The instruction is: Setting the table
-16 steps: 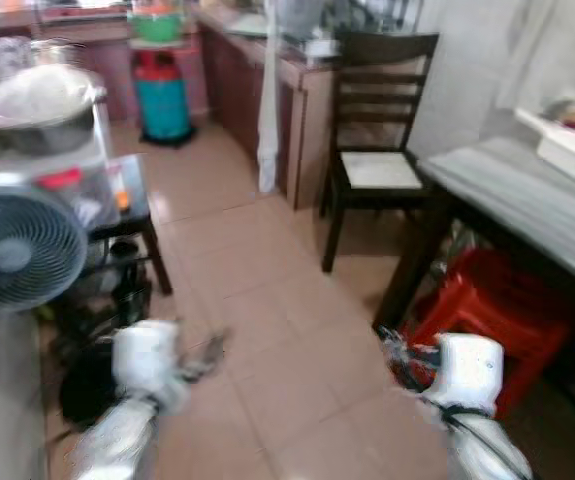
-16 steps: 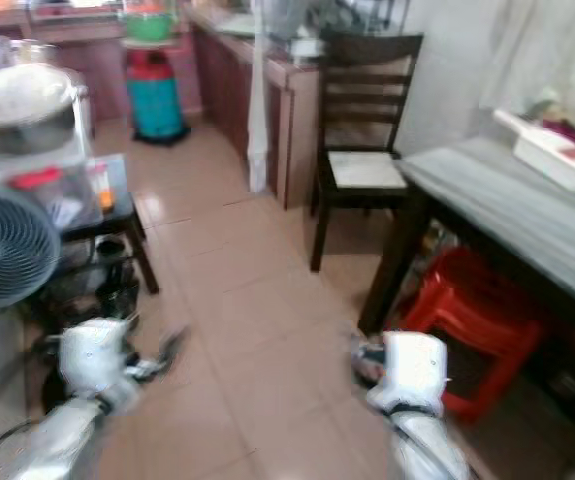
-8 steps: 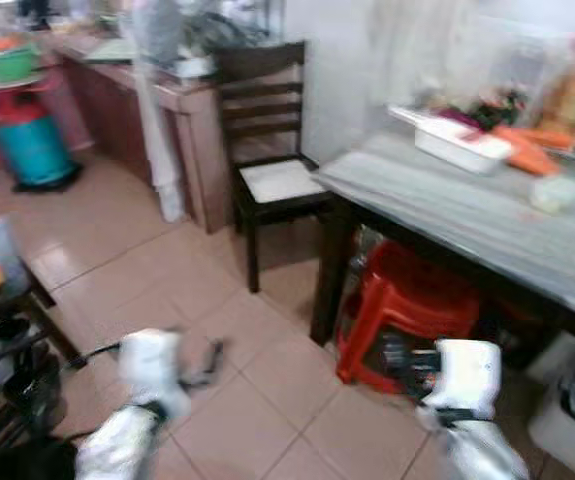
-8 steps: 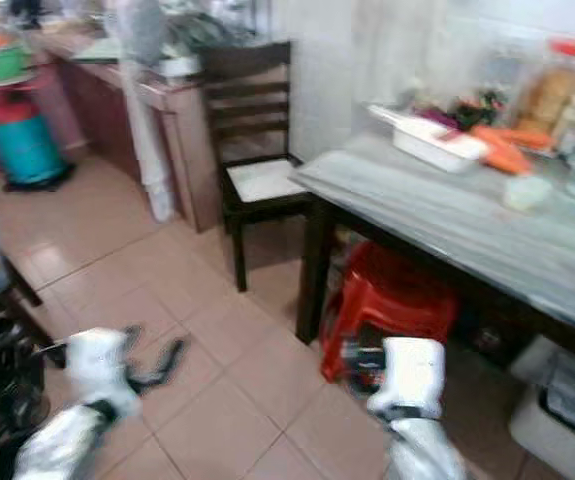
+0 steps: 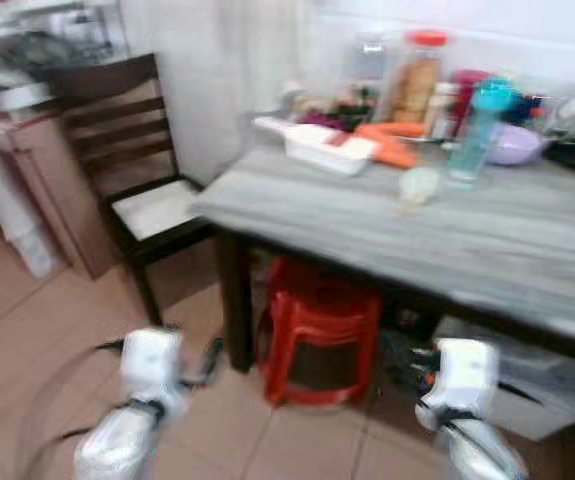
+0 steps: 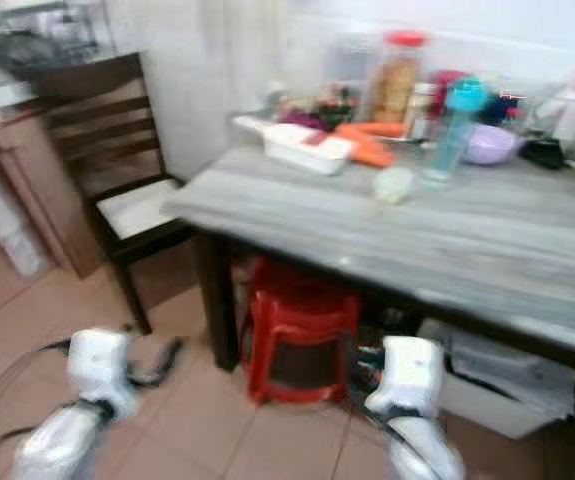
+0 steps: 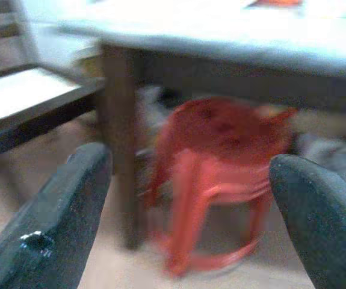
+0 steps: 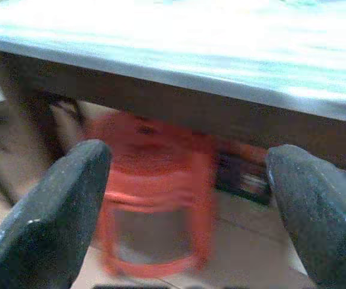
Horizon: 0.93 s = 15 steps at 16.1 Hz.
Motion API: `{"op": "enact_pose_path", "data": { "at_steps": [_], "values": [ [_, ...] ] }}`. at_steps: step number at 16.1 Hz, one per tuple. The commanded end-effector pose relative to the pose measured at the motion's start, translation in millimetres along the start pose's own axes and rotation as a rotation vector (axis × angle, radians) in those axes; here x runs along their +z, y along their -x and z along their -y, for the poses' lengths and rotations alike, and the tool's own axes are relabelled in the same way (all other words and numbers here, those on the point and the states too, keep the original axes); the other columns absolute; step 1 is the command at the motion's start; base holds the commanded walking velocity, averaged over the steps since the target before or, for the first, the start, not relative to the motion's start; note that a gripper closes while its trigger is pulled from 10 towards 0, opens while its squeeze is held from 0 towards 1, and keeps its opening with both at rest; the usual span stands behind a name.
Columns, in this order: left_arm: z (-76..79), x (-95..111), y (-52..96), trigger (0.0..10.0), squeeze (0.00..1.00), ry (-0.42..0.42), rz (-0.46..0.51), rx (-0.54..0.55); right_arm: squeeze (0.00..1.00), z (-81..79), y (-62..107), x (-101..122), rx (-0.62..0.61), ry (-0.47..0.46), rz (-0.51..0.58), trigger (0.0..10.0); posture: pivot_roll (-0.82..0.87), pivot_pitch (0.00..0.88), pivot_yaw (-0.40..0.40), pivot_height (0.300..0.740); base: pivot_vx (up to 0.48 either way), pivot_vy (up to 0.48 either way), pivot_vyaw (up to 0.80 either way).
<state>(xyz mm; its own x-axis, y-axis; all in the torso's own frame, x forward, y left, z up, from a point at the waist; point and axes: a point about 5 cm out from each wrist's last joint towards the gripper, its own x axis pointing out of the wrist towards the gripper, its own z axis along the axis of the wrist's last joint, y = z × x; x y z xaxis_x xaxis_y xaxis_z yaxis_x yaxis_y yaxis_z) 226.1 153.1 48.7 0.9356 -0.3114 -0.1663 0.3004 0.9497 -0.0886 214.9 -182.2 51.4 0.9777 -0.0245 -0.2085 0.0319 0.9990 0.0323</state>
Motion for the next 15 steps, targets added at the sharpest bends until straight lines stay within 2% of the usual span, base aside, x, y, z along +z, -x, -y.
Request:
{"op": "enact_pose_path", "data": {
  "at_steps": [1, 6, 15],
  "values": [
    [-14.3, -0.3, 6.2, 10.0, 0.00, -0.039, -0.016, 0.062, 0.00, -8.1, -3.4, 4.0, 0.021, -0.021, 0.013, 10.0, 0.08, 0.000, -0.029, 0.740, 0.000, 0.000, 0.00],
    [-16.3, 2.1, 2.8, 10.0, 0.00, -0.074, -0.006, 0.077, 0.00, -7.0, -3.6, 3.4, 0.009, -0.033, 0.007, 10.0, 0.08, 0.000, -0.031, 0.740, 0.000, 0.000, 0.00],
    [-18.5, -2.6, 2.0, 10.0, 0.00, -0.087, -0.017, 0.095, 0.00, -4.3, -5.2, 3.7, -0.001, -0.042, 0.003, 10.0, 0.08, 0.000, -0.027, 0.740, 0.000, 0.000, -0.59]
  ]
}}
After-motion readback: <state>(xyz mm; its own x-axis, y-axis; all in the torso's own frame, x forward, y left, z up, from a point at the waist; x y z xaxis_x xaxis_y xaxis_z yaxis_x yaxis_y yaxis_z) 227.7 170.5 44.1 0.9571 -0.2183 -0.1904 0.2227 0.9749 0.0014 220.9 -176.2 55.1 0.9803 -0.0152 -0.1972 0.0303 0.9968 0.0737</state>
